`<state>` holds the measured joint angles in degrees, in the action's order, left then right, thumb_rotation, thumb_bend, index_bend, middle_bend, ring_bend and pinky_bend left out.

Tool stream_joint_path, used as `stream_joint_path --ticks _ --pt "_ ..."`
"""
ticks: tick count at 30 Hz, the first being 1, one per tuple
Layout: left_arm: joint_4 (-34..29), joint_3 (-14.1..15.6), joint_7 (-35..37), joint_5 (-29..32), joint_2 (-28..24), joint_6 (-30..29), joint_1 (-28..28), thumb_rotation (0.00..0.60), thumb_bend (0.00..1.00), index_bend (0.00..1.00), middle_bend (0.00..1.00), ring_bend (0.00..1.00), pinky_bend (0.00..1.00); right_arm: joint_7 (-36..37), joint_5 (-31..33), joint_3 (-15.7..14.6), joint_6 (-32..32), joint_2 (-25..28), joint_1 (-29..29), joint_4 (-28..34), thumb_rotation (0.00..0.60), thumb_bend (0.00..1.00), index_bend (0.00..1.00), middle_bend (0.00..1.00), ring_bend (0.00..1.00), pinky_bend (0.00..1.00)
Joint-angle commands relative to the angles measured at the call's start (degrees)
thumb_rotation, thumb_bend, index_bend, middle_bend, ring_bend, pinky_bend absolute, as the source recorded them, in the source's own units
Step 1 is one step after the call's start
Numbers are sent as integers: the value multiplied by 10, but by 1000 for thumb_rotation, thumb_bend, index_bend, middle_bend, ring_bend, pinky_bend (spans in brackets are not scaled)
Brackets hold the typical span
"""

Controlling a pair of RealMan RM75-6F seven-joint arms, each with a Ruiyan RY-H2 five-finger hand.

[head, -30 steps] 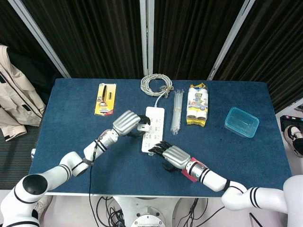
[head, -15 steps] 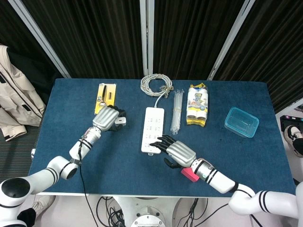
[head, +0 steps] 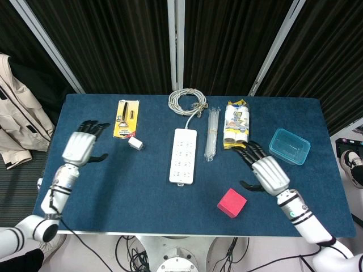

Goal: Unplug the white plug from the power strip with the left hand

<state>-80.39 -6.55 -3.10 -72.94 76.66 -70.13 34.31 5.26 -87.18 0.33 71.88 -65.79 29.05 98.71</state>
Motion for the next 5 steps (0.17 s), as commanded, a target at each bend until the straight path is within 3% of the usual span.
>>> stream_joint_path --ticks 1,5 --pt "-50 16 -60 27 -53 -67 -66 600 157 149 207 100 118 -30 15 -11 62 28 -56 1 600 218 31 111 0 0" --pt "-94 35 -87 32 -88 -129 -127 600 157 149 203 101 107 -31 16 -21 115 42 -107 -1 600 221 6 99 0 0"
